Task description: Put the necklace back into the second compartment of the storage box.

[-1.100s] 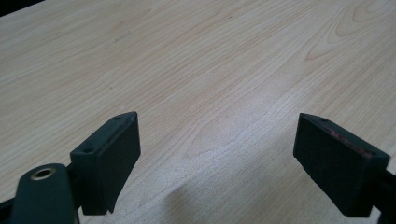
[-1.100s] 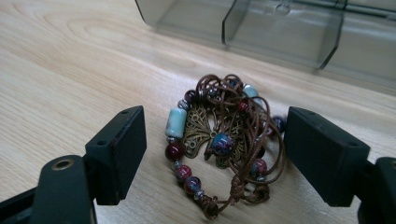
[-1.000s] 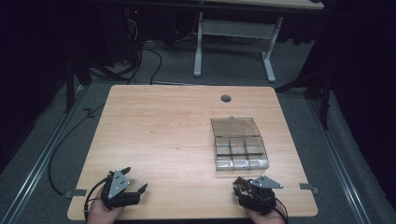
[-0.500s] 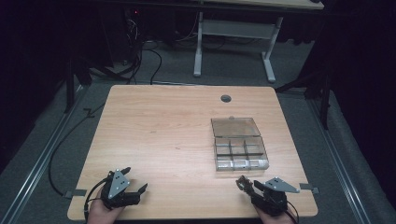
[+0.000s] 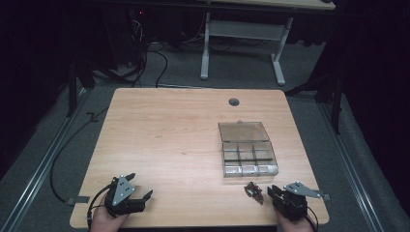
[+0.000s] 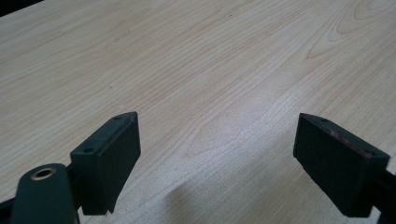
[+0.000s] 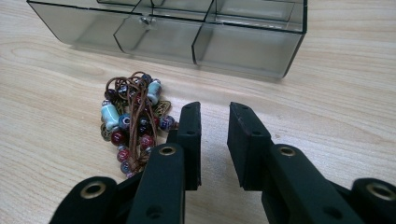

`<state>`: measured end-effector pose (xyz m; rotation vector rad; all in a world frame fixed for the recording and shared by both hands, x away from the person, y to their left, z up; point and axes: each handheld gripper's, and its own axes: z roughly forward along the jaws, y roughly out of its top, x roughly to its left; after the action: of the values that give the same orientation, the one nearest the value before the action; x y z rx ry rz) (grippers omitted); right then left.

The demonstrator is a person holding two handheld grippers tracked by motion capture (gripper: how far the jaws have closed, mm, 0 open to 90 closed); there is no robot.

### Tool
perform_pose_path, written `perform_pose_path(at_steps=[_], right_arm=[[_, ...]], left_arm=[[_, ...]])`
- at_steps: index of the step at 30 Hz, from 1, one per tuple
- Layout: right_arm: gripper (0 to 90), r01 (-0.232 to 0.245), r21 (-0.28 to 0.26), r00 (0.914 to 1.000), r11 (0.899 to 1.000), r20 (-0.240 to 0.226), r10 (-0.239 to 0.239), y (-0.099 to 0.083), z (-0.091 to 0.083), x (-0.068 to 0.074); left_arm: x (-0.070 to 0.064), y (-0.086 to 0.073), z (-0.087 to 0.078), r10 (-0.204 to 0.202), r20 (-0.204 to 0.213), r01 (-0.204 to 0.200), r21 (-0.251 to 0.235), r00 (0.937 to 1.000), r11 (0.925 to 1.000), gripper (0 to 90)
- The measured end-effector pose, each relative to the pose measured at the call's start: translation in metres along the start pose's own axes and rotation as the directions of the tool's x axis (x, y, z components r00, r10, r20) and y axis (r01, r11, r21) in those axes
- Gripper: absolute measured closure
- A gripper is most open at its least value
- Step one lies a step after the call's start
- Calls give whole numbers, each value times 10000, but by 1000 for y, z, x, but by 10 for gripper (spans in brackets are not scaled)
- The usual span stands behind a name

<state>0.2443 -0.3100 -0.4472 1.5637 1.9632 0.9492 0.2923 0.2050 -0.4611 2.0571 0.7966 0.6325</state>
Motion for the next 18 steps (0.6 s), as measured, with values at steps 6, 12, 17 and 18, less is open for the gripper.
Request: perform_pose_path(at_steps=[6,12,17,18], right_arm=[[748,-17,666,9997,9978,240,1,6,2,4],[766,-131,1525,9995,9882,304,85,21,0,1],[770,-113,2035,9996,9790,277,58,29,2,0],[763,-81,2160,9996,9764,270,24,31,2,0]], left_arm=[[1,0,-1,-99,95,100,-88,9999,9999,154],[2,-1,-1,-107,110,109,-136,9999,9998,153],[1,-1,-1,-67,87,68,-154,9999,9999,151],[1,-1,-2,-87,86,89,-183,9999,9998,151]])
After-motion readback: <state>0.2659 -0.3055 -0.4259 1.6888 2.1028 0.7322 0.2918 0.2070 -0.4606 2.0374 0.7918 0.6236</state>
